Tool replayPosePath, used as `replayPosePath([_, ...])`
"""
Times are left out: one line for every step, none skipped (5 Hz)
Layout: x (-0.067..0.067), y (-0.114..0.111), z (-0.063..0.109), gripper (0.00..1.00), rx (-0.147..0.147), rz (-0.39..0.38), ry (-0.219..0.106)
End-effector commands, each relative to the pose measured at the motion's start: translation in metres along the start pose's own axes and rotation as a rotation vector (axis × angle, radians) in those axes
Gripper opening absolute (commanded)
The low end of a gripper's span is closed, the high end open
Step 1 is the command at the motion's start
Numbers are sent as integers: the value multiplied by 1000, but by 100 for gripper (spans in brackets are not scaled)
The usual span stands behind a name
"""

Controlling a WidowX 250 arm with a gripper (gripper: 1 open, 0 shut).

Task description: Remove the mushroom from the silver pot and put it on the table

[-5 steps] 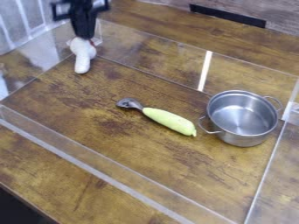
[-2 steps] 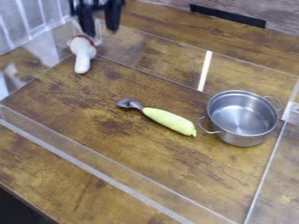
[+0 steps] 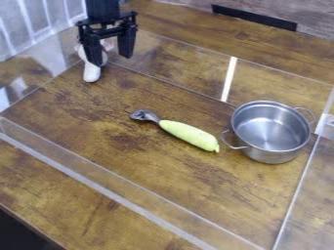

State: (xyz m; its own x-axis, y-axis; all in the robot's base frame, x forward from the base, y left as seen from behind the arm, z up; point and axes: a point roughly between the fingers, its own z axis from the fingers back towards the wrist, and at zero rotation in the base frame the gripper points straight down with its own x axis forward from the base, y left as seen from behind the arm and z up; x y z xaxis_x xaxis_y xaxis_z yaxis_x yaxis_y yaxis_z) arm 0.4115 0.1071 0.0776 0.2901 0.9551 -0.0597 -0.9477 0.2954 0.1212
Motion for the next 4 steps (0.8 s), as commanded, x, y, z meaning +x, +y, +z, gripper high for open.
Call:
replayPosePath([11, 9, 38, 100, -83, 73, -64])
replayPosePath([3, 8, 27, 0, -65, 83, -66])
replayPosePath([-8, 6, 26, 0, -59, 86, -67])
replayPosePath([-22, 0, 47, 0, -48, 77, -87])
